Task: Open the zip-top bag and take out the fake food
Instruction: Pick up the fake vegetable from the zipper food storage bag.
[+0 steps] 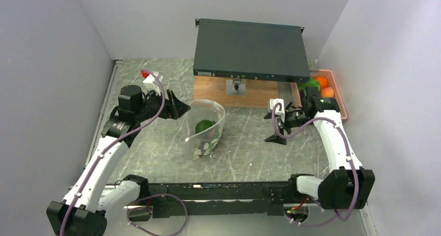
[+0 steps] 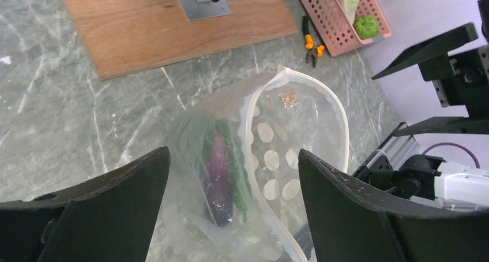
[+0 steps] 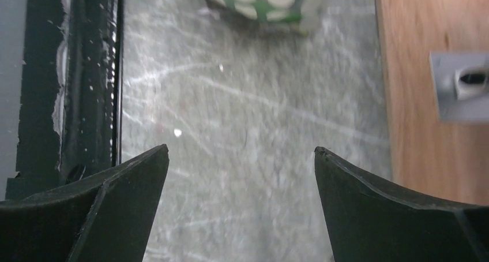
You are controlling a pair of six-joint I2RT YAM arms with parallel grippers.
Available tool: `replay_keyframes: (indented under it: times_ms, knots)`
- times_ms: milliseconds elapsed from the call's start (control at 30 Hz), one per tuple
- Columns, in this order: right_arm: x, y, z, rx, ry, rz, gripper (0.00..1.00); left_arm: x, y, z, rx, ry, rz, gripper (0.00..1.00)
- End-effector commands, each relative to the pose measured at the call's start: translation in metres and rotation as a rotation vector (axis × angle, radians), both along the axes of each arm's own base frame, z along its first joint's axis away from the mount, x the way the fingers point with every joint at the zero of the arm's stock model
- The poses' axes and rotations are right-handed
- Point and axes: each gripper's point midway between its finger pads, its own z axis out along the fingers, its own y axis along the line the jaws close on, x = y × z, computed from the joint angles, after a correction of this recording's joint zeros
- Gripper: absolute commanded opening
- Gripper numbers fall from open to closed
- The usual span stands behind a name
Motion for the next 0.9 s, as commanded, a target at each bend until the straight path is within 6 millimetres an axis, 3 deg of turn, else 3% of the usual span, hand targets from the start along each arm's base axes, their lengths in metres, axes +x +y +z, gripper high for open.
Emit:
replay_keyframes:
  times_ms: [0, 133, 333, 533, 633, 767, 867]
  knots:
    - [0.013, 0.043, 0.045, 0.100, -0.067, 0.106, 0.96, 0.001, -0.019, 0.012, -0.021, -0.035, -0.080, 0.85]
    - [0.027, 0.074, 0.068, 0.123, -0.100, 0.159, 0.93, 0.000, -0.026, -0.001, 0.013, 0.002, -0.092, 0.84]
    - [0.034, 0.118, 0.075, 0.115, -0.130, 0.220, 0.91, -0.001, -0.025, -0.012, 0.052, 0.019, -0.083, 0.72]
    - [0.036, 0.151, 0.090, 0.153, -0.133, 0.231, 0.89, -0.001, -0.026, -0.018, 0.065, 0.041, -0.096, 0.43]
    - [0.040, 0.165, 0.103, 0.193, -0.104, 0.210, 0.81, 0.000, -0.026, -0.020, 0.066, 0.043, -0.093, 0.24]
    - [0.044, 0.180, 0.121, 0.270, -0.020, 0.158, 0.72, 0.001, -0.030, -0.012, 0.050, 0.024, -0.107, 0.08]
    - [0.045, 0.191, 0.126, 0.305, 0.028, 0.137, 0.66, 0.000, -0.034, -0.004, 0.030, 0.007, -0.129, 0.04]
